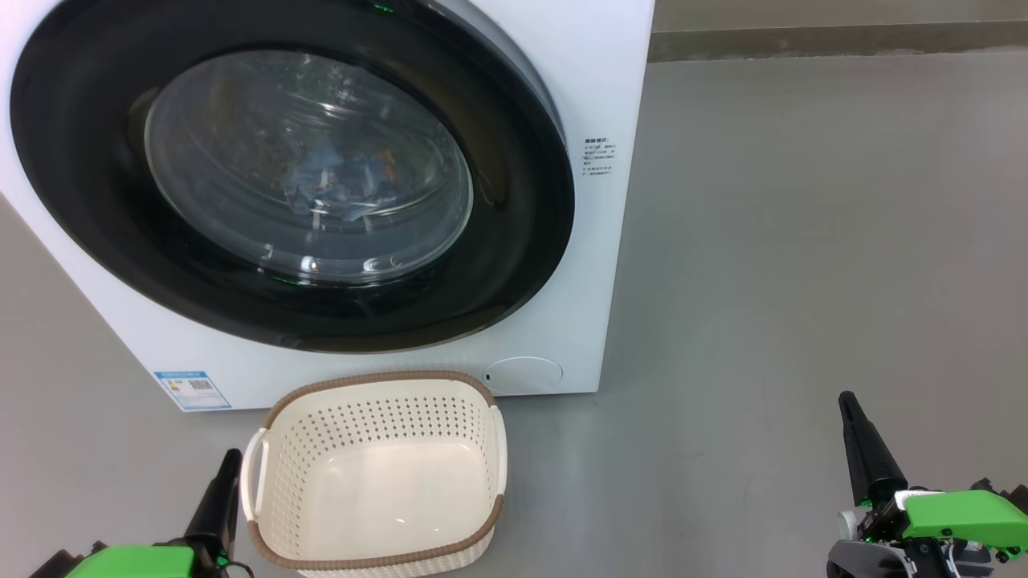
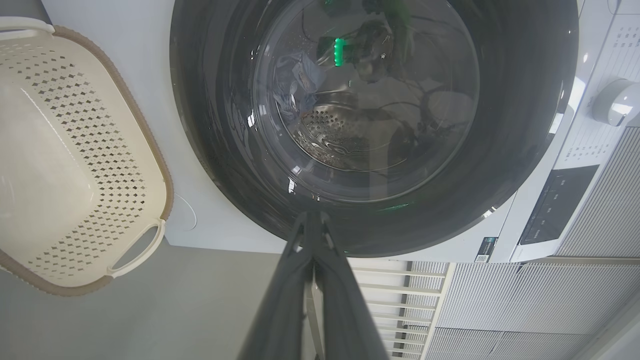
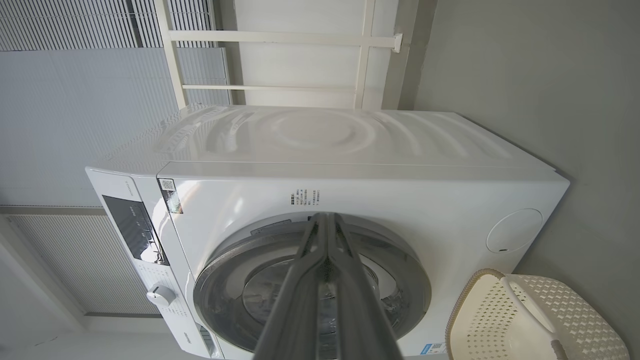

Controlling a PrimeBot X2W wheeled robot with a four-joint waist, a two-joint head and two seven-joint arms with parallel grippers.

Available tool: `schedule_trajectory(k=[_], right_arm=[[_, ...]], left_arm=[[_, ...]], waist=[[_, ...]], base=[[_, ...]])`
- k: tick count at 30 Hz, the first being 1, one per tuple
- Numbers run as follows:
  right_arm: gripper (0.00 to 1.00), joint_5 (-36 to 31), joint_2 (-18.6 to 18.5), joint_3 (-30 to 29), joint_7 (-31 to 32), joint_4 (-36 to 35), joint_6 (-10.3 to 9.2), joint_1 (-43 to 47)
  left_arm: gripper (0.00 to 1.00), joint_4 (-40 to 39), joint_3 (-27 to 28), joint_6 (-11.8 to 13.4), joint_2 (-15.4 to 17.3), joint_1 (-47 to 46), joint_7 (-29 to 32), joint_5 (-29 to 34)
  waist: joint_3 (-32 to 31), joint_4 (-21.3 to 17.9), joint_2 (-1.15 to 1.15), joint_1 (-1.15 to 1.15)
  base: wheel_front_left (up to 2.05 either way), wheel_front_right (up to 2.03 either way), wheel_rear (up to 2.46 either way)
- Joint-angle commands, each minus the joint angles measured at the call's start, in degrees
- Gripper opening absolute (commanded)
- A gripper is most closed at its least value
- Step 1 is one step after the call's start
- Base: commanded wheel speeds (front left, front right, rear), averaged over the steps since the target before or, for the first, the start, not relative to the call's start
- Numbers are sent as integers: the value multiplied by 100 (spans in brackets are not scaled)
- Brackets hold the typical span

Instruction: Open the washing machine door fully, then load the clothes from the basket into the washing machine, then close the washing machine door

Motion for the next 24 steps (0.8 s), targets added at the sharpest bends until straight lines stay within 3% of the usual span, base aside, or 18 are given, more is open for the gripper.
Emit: schedule_trajectory(k=[1, 24], right_arm=[[0, 21, -16, 125, 46, -177, 10, -46], [0, 22, -16, 126, 45, -177, 10, -46]], left_arm=[[0, -168, 197, -17, 75, -238, 19, -47], [0, -169, 196, -17, 75, -238, 19, -48]], waist=[[0, 0, 0, 0], [0, 0, 0, 0]], base=[[0, 0, 0], [0, 0, 0]])
